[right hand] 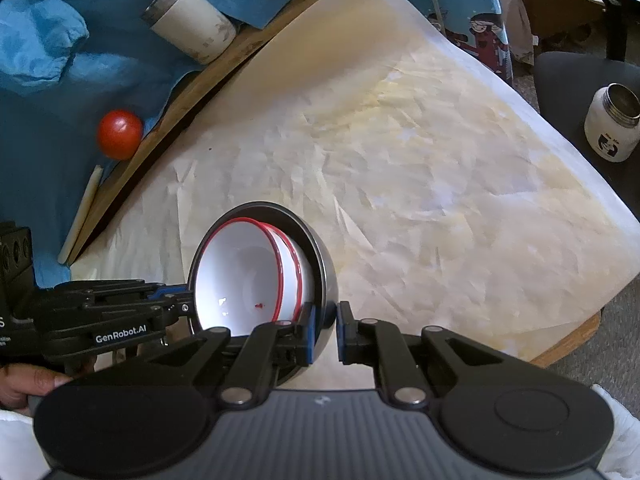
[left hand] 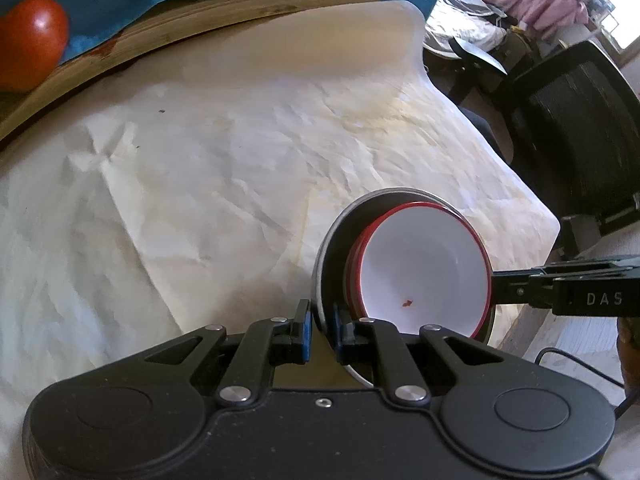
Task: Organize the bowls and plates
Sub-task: 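Lift and carry the whole dish stack with both grippers across the table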
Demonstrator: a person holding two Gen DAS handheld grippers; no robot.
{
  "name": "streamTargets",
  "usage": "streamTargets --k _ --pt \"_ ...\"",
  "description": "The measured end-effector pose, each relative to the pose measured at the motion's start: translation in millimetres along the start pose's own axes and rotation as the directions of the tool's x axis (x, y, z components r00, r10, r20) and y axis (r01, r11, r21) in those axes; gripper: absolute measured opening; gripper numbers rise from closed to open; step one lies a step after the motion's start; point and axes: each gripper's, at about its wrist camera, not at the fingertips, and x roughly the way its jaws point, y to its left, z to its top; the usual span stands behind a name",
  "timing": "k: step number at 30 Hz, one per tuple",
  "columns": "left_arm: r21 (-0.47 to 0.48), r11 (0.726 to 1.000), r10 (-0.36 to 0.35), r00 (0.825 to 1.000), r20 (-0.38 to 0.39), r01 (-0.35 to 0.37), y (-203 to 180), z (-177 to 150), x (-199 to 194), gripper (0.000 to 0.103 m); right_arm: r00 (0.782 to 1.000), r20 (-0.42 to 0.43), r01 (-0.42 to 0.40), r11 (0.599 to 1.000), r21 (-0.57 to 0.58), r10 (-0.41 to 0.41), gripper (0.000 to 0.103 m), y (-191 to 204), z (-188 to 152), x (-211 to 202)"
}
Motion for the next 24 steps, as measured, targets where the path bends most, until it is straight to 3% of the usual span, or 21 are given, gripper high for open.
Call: streamTargets --k 24 --pt "-0.193 0.98 0.064 0.991 0.114 -0.041 51 -19 -49 0.01 0.998 -0.05 -0.054 0.984 -0.167 0.046 0.011 63 22 24"
